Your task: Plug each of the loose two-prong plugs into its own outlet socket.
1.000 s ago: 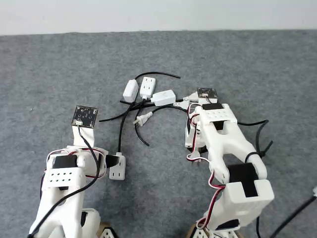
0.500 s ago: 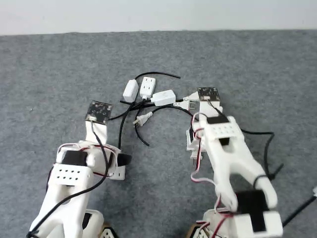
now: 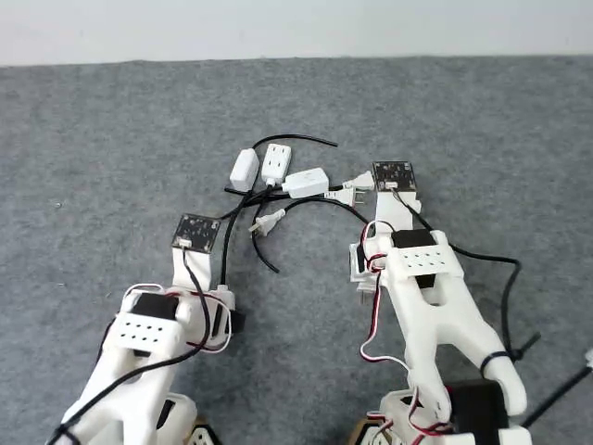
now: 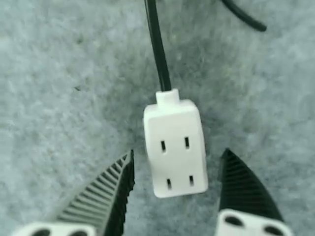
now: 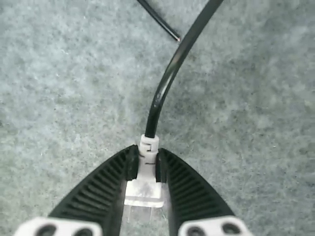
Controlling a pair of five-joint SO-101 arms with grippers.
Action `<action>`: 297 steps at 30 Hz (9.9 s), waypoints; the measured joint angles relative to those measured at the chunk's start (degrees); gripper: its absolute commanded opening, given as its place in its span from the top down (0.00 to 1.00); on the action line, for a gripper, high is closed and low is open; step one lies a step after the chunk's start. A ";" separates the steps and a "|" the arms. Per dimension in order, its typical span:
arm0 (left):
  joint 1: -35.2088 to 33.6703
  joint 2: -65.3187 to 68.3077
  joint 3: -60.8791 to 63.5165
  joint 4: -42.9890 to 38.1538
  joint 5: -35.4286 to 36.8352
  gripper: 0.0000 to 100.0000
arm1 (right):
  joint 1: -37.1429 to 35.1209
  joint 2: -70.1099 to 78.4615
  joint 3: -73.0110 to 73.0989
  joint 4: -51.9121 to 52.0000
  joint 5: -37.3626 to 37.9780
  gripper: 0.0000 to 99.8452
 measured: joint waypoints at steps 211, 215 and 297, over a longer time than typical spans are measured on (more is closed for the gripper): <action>-10.29 6.51 -6.07 -2.64 -12.31 0.98 | -25.67 -25.58 26.55 -34.29 2.64 0.99; -10.29 6.51 -6.07 -2.64 -12.31 0.98 | -25.67 -25.58 26.55 -34.29 2.64 0.99; -11.69 6.51 -6.07 -3.60 -14.51 0.98 | -33.58 7.03 1.14 -14.68 -5.45 0.78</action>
